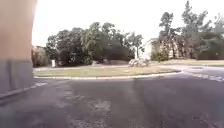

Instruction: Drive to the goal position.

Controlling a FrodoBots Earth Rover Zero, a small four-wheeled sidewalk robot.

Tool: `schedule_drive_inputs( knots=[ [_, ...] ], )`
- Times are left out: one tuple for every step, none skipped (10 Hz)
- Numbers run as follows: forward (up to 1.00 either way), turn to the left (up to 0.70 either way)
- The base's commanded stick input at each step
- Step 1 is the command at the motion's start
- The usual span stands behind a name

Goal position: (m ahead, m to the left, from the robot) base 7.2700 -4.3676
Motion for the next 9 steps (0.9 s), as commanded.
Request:
schedule_drive_inputs(
  knots=[
    [0.7, 0.0],
    [0.7, 0.0],
    [0.7, 0.0],
    [0.7, 0.0],
    [0.7, 0.0],
    [0.7, 0.0],
    [0.7, 0.0],
    [0.7, 0.0],
    [0.7, 0.0]
  ],
)
